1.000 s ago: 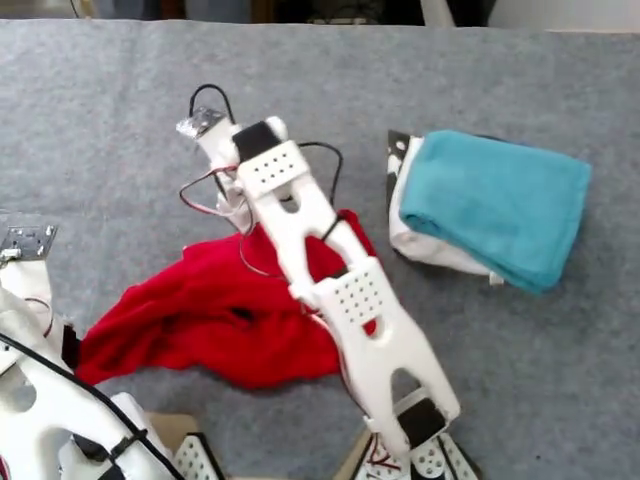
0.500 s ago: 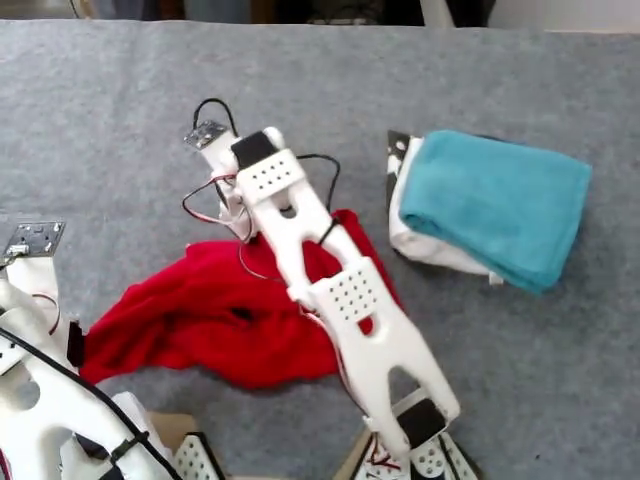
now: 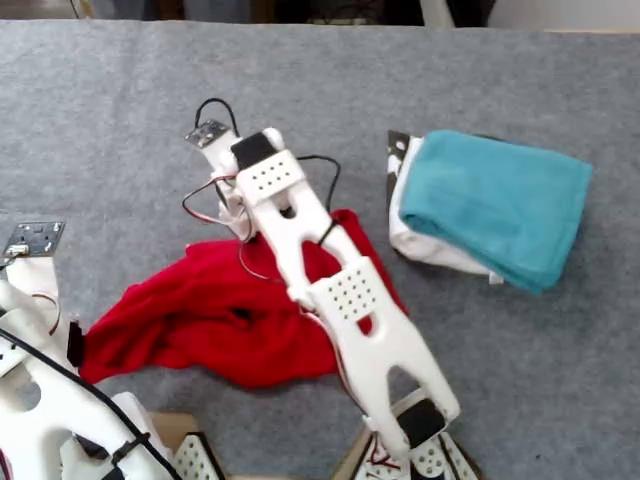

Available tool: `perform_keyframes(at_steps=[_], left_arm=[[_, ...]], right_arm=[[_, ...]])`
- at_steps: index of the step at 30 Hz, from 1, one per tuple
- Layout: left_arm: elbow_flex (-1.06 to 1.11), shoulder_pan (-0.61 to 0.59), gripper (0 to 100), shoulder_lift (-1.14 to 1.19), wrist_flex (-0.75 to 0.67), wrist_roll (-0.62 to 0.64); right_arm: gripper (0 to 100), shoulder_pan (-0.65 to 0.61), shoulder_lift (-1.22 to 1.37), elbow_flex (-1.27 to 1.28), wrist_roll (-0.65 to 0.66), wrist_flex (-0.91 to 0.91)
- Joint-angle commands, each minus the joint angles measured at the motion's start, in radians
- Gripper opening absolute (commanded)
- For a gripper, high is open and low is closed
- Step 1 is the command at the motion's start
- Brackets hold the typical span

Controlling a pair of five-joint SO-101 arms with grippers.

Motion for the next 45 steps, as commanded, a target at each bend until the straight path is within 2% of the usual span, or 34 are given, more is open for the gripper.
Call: perform_keyframes(at_steps=[1, 6, 11, 14, 18, 23, 28, 32, 33, 36, 41, 45], left_arm=[[-0.005, -0.001, 3, -0.017, -0.003, 0.005], [-0.007, -0.002, 3, -0.017, -0.003, 0.005], [-0.024, 0.004, 3, -0.017, -0.003, 0.005], [-0.105, 0.007, 3, -0.017, -0.011, 0.015], [-0.249, 0.053, 3, -0.006, -0.048, 0.104], [-0.315, 0.189, 3, -0.005, -0.216, 0.310], [-0.335, 0.274, 3, 0.032, -0.437, 0.465], [-0.412, 0.280, 5, 0.170, -0.525, 0.560], [-0.443, 0.283, 8, 0.218, -0.525, 0.580], [-0.575, 0.318, 27, 0.387, -0.436, 0.569], [-0.889, 0.303, 27, 0.700, -0.359, 0.694], [-1.201, 0.298, 27, 0.888, -0.158, 0.781]], right_arm=[[13.7, 0.012, 0.001, -0.010, -0.009, 0.003], [2.4, 0.015, 0.001, -0.012, -0.009, 0.003], [1.5, 0.041, -0.010, -0.028, -0.008, 0.005], [1.4, 0.075, -0.035, -0.087, -0.008, 0.006], [1.4, 0.123, -0.093, -0.189, -0.008, 0.005], [1.4, 0.176, -0.137, -0.398, -0.006, -0.025], [1.4, 0.249, -0.165, -0.420, -0.006, -0.176], [1.4, 0.290, -0.165, -0.418, -0.006, -0.287], [1.4, 0.296, -0.163, -0.418, -0.006, -0.308], [1.4, 0.315, -0.154, -0.421, -0.006, -0.362], [1.4, 0.347, -0.111, -0.429, -0.006, -0.414], [1.4, 0.348, -0.076, -0.429, -0.006, -0.416]])
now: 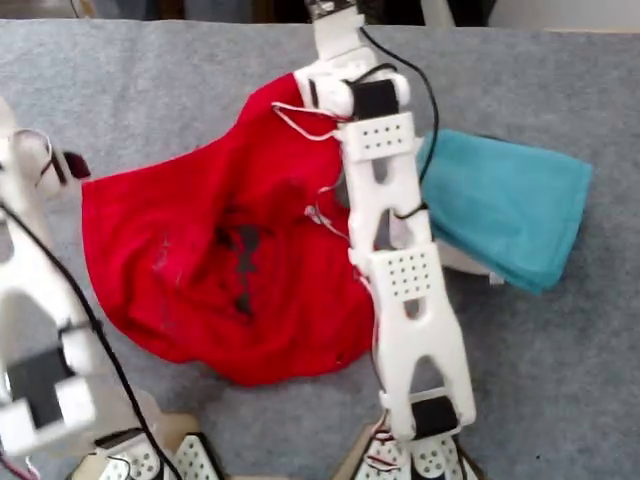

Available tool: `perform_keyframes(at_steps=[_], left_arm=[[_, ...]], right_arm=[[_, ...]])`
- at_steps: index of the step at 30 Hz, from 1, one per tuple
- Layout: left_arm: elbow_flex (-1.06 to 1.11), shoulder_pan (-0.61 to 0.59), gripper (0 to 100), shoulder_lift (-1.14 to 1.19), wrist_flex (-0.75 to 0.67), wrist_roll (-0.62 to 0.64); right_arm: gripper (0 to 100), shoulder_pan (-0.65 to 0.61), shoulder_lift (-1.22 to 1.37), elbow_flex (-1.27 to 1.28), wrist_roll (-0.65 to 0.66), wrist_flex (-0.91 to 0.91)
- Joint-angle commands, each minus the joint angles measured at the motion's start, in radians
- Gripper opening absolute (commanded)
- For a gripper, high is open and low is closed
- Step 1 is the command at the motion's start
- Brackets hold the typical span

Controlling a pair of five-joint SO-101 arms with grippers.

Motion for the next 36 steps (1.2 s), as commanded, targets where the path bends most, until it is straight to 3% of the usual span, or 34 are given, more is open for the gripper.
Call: perform_keyframes(at_steps=[1, 6, 10, 12, 17, 19, 27, 36], left_arm=[[-0.332, -0.010, 27, 0.135, 0.167, 0.078], [-0.581, 0.007, 26, 0.336, 0.269, 0.339], [-0.691, 0.030, 26, 0.523, 0.279, 0.368], [-0.740, 0.031, 25, 0.615, 0.273, 0.316], [-0.952, 0.021, 17, 0.833, 0.276, -0.029], [-1.027, 0.016, 18, 0.901, 0.273, -0.078], [-1.276, 0.022, 23, 1.076, 0.281, -0.107], [-1.293, 0.018, 22, 1.177, 0.273, -0.204]], right_arm=[[1.4, 0.014, 0.005, -0.048, -0.005, -0.028], [1.4, 0.012, 0.021, -0.047, -0.005, -0.061], [1.4, 0.012, 0.041, -0.047, -0.005, -0.060], [1.4, 0.008, 0.050, -0.047, -0.005, -0.058], [1.4, 0.006, 0.077, -0.047, -0.006, -0.054], [1.4, 0.008, 0.091, -0.047, -0.006, -0.054], [1.4, 0.008, 0.131, -0.048, -0.006, -0.060], [1.5, 0.008, 0.131, -0.048, -0.003, -0.061]])
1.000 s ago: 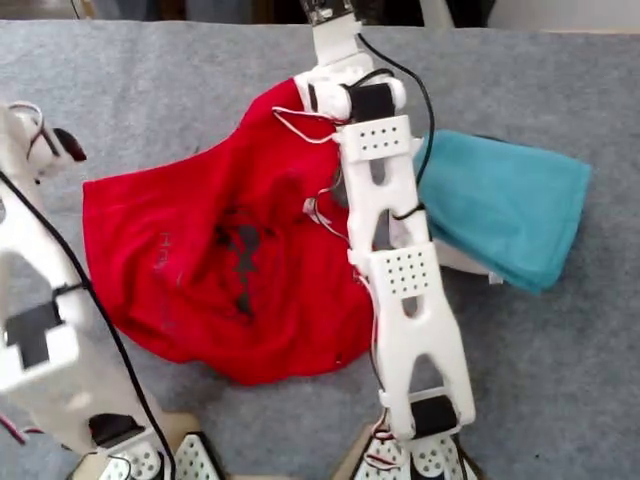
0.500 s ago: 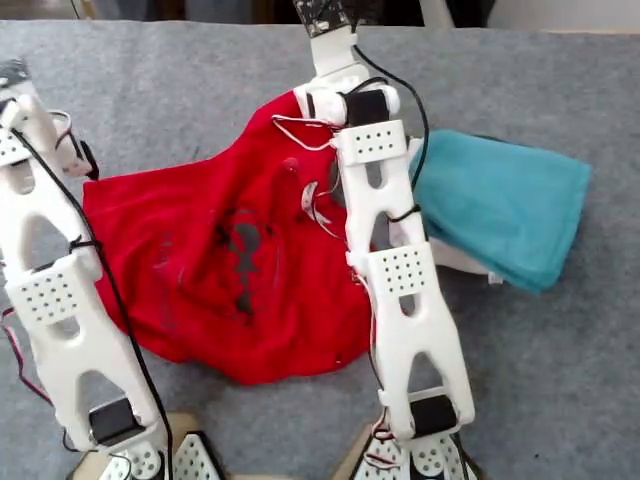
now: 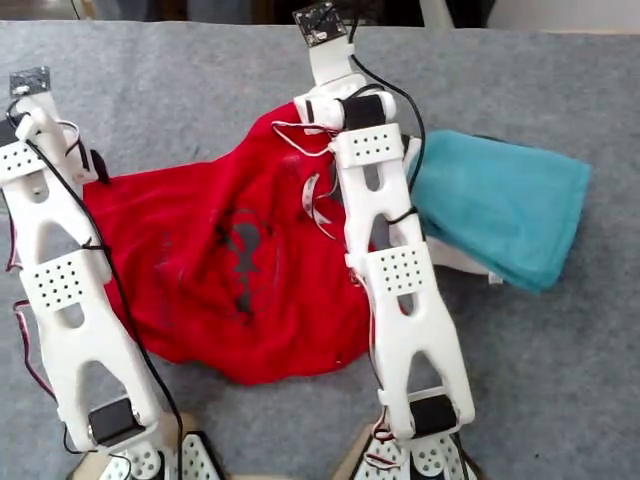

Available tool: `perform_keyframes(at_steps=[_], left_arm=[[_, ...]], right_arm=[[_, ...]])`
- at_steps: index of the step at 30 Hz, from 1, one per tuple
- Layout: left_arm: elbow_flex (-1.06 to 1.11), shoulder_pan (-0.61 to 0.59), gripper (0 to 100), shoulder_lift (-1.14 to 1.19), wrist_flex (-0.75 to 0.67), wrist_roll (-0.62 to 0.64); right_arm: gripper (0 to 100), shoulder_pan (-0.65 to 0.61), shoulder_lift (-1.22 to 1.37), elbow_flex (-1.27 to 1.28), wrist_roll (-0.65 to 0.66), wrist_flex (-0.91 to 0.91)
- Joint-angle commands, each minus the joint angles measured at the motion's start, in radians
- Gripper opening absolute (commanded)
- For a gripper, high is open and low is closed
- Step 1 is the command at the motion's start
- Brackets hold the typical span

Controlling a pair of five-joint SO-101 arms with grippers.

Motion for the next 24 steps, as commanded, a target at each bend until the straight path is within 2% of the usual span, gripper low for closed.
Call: perform_keyframes(at_steps=[1, 8, 14, 24], left_arm=[[-0.050, -0.007, 22, 0.000, 0.000, -0.040], [-0.050, -0.007, 22, 0.006, -0.002, -0.040], [0.005, -0.016, 22, 0.008, -0.071, -0.041], [0.030, -0.019, 22, 0.008, -0.071, -0.040]], right_arm=[[1.5, 0.008, -0.013, -0.048, -0.003, -0.018], [1.5, 0.008, -0.012, -0.048, -0.005, -0.018], [1.5, 0.008, -0.010, -0.048, -0.005, -0.018], [1.5, 0.008, -0.010, -0.045, -0.005, -0.018]])
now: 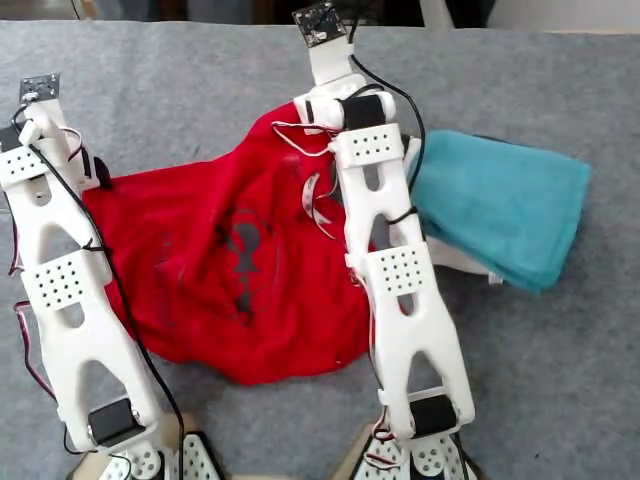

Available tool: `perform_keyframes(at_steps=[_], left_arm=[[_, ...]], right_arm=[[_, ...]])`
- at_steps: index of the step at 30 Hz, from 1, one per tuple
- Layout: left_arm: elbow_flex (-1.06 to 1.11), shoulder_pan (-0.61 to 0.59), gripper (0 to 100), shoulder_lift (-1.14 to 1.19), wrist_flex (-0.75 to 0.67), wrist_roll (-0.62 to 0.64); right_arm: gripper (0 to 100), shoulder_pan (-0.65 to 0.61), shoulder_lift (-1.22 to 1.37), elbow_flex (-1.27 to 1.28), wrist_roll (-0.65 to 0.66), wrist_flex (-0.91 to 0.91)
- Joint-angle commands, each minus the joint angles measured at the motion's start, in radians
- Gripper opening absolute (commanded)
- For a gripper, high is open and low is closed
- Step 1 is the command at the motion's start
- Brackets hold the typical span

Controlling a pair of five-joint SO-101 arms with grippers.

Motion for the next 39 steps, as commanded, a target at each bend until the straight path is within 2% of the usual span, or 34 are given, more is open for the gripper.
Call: perform_keyframes(at_steps=[1, 7, 14, 21, 24, 26, 30, 39], left_arm=[[-0.001, -0.015, 22, -0.017, -0.006, -0.002], [-0.030, -0.015, 23, -0.029, 0.043, -0.002], [-0.213, -0.008, 23, -0.026, 0.150, -0.003], [-0.208, -0.013, 23, -0.017, 0.133, -0.028], [-0.120, -0.035, 22, -0.018, 0.017, -0.034], [-0.070, -0.038, 22, -0.028, -0.012, -0.037], [-0.035, -0.031, 22, -0.029, 0.006, -0.037], [-0.119, -0.031, 22, -0.029, 0.077, -0.037]], right_arm=[[1.5, 0.008, -0.010, -0.045, -0.005, -0.018], [1.5, 0.008, -0.010, -0.044, -0.005, -0.018], [1.5, 0.006, -0.008, -0.039, -0.005, -0.018], [1.5, 0.006, -0.008, -0.039, -0.005, -0.018], [1.5, 0.006, -0.008, -0.039, -0.005, -0.018], [1.5, 0.006, -0.008, -0.039, -0.005, -0.018], [1.5, 0.008, -0.008, -0.041, -0.005, -0.018], [1.5, 0.008, -0.008, -0.041, -0.005, -0.018]])
